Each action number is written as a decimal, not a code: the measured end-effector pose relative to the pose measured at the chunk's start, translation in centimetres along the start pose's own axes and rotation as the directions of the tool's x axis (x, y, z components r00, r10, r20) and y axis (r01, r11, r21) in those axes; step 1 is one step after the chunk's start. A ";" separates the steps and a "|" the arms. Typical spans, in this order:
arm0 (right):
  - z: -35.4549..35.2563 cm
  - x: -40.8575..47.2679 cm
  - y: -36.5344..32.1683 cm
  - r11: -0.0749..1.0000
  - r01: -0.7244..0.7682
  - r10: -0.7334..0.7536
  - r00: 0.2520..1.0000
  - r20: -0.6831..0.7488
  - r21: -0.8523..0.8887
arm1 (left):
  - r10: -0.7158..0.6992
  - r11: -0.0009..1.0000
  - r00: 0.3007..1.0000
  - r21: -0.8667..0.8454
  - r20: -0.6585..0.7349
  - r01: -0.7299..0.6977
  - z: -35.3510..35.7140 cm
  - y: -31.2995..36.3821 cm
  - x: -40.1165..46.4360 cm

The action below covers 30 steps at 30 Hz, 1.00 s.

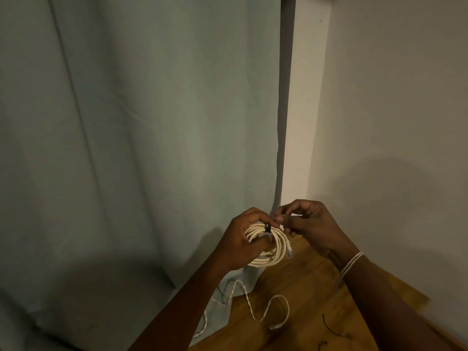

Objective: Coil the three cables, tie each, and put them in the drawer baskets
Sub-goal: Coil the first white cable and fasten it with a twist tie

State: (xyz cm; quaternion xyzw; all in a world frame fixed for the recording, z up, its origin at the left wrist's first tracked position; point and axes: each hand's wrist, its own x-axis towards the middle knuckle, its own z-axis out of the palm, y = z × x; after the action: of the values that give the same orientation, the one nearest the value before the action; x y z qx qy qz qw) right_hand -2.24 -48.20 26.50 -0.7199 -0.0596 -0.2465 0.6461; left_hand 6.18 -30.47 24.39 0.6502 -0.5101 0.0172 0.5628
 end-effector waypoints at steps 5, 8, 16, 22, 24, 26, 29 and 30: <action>-0.2 -0.7 0.6 0.988 0.049 -0.055 0.998 0.035 0.148 | -0.105 0.993 0.993 -0.057 -0.059 0.102 0.3 0.1 -0.1; -0.8 -1.0 0.1 0.992 0.059 -0.071 0.992 0.105 0.113 | -0.086 0.994 0.994 -0.069 -0.061 0.082 0.4 0.4 -0.2; -1.0 -0.6 -2.3 0.906 0.264 -0.200 0.956 0.214 -0.330 | -0.084 0.990 0.990 -0.126 -0.112 0.070 0.5 0.5 0.0; -0.9 -0.3 -3.0 0.806 0.321 -0.221 0.943 0.250 -0.498 | -0.016 0.997 0.989 -0.075 -0.145 0.005 0.1 0.6 0.4; -0.8 -0.2 -3.2 0.805 0.321 -0.225 0.943 0.243 -0.498 | -0.004 0.998 0.990 -0.060 -0.139 -0.004 -0.2 0.5 0.5; -0.7 -0.1 -3.3 0.820 0.313 -0.231 0.947 0.222 -0.479 | 0.007 0.998 0.990 -0.053 -0.138 -0.014 -0.4 0.6 0.5; -0.6 -0.1 -3.4 0.826 0.308 -0.224 0.948 0.225 -0.473 | 0.022 0.998 0.991 -0.054 -0.132 -0.029 -0.7 0.9 0.4; -0.6 0.0 -3.4 0.830 0.301 -0.220 0.950 0.220 -0.470 | 0.021 0.998 0.992 -0.058 -0.128 -0.029 -0.7 1.1 0.3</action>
State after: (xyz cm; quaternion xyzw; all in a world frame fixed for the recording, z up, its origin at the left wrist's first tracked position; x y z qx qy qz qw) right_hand -3.79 -48.20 29.53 -0.8639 -0.1423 -0.2821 0.3922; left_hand 6.00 -30.02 25.61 0.6241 -0.4816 0.0506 0.6132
